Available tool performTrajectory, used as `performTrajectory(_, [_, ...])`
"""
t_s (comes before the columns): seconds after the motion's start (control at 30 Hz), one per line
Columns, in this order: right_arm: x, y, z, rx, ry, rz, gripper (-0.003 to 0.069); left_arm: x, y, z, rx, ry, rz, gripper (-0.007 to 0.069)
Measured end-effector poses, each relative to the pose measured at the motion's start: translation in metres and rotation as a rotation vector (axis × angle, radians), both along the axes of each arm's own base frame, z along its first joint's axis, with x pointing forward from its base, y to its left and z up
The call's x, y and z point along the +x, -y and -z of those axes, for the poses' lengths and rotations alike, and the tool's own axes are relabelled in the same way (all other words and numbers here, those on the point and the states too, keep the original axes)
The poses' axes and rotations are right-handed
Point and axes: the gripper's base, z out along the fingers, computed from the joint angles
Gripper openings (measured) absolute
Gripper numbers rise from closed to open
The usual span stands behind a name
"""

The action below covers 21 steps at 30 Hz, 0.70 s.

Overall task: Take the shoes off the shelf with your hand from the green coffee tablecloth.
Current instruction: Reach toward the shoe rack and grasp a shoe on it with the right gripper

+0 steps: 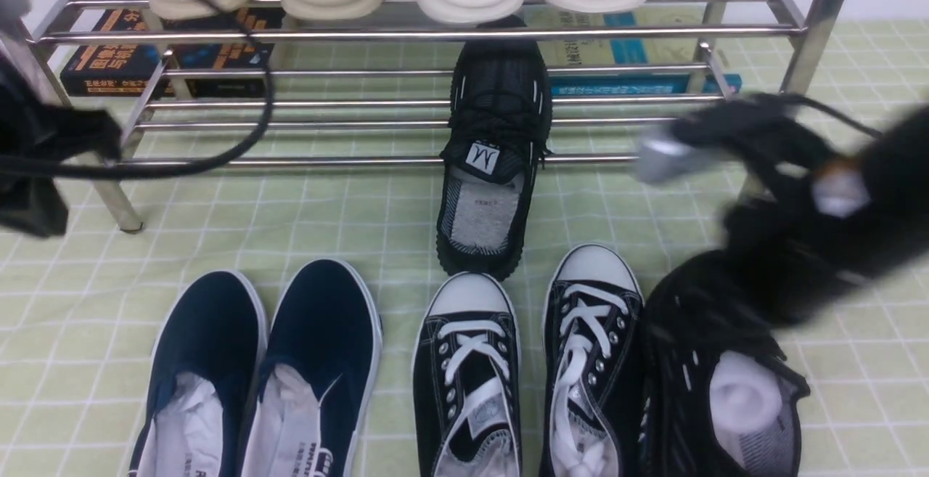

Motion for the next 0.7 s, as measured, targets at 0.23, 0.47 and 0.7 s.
performTrajectory(0.23, [0.055,-0.071,0.014,-0.017,0.062,0.105,0.0168,-0.002,-0.008,0.015,-0.032,-0.05,-0.023,0.0007])
performTrajectory(0.47, [0.104,-0.118,0.032,0.006,0.169,0.196,0.0389,-0.001,-0.006,0.015,-0.059,-0.041,-0.019,0.0007])
performTrajectory(0.7, [0.135,-0.135,0.067,-0.008,0.264,0.285,0.0447,-0.001,-0.006,0.015,-0.06,-0.039,-0.018,0.0007])
